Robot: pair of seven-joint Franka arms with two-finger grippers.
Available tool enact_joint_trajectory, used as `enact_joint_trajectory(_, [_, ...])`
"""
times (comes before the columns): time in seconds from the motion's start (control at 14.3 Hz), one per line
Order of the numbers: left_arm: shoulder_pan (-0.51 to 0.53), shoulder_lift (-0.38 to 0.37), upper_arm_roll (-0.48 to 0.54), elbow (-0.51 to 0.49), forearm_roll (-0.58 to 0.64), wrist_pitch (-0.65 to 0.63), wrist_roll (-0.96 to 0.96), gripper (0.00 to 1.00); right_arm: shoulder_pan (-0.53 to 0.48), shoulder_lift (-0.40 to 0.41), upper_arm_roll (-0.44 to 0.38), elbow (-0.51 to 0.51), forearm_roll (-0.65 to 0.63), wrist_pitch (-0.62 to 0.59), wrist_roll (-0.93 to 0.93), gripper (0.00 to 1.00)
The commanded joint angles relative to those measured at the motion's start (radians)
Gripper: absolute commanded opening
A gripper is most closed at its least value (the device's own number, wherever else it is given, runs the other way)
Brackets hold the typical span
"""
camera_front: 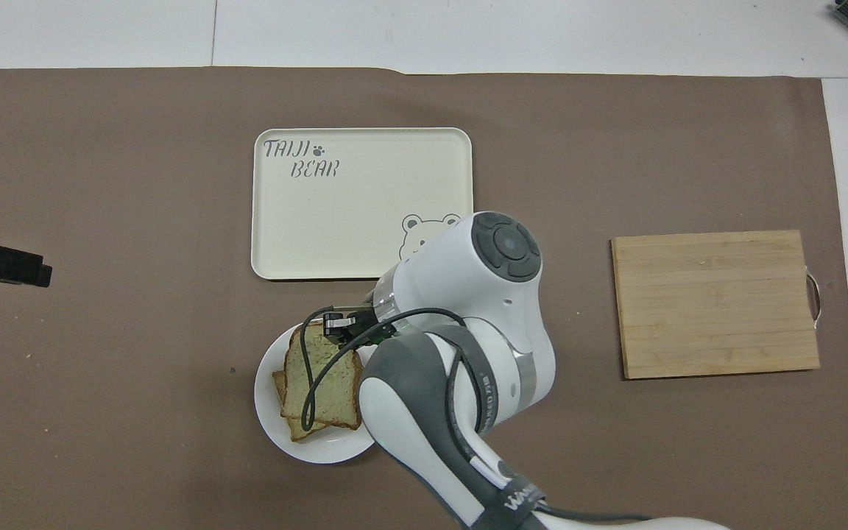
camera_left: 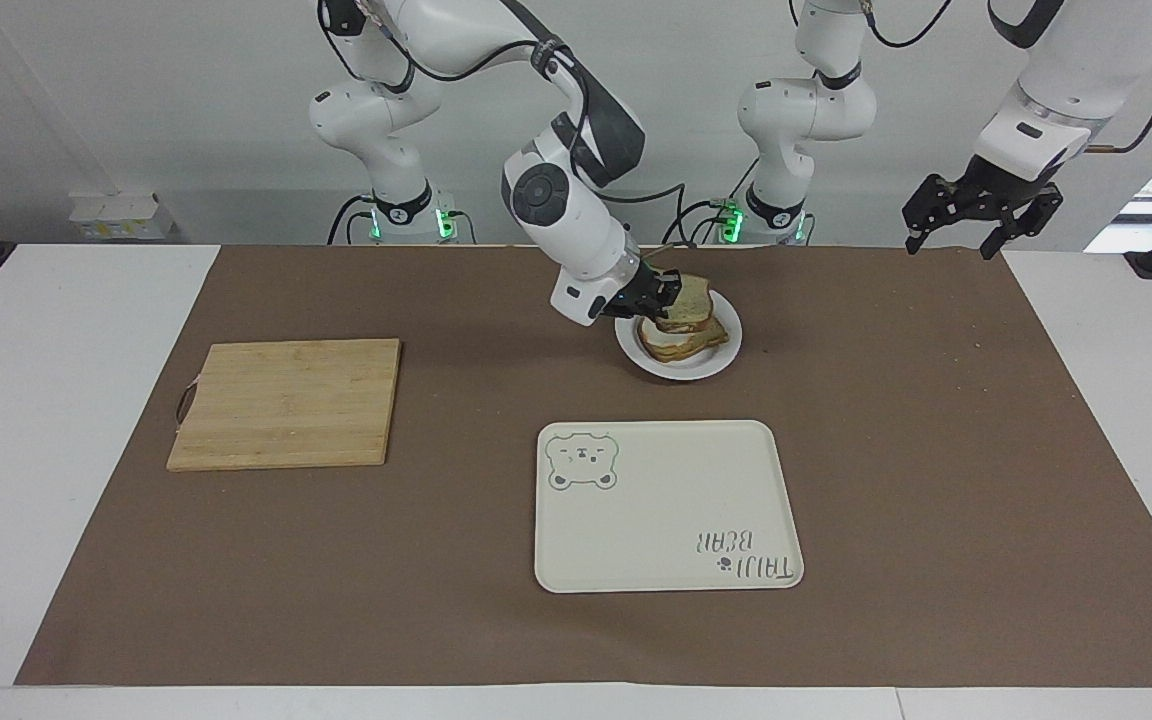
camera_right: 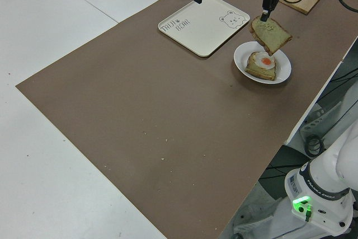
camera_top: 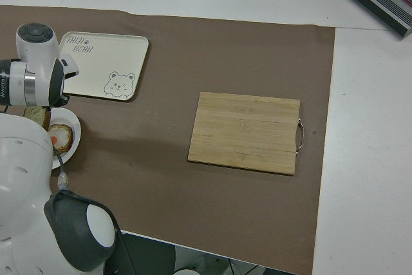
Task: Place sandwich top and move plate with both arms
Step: 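Lower the bread onto the egg toast and open the right gripper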
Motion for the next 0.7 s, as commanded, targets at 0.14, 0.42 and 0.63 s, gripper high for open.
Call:
enact_joint_trajectory(0.14, [-0.001,-0.005,-0.001,0.000,0.006,-0.001,-0.005,1.00,0.013,0.054,-0.001,0.005,0.012,0.038,-0.028,0.00])
enact_joint_trajectory(0.42, [-0.005,-0.005,-0.001,0.001,0.006,-0.001,-0.005,1.00,0.013,0.086,-0.001,0.002,0.012,0.079,-0.074,0.00])
enact_joint_trajectory(0.63, [-0.009,-0.004,-0.001,0.001,0.006,0.002,-0.005,1.00,0.022,0.100,-0.001,-0.001,0.014,0.110,-0.074,0.00])
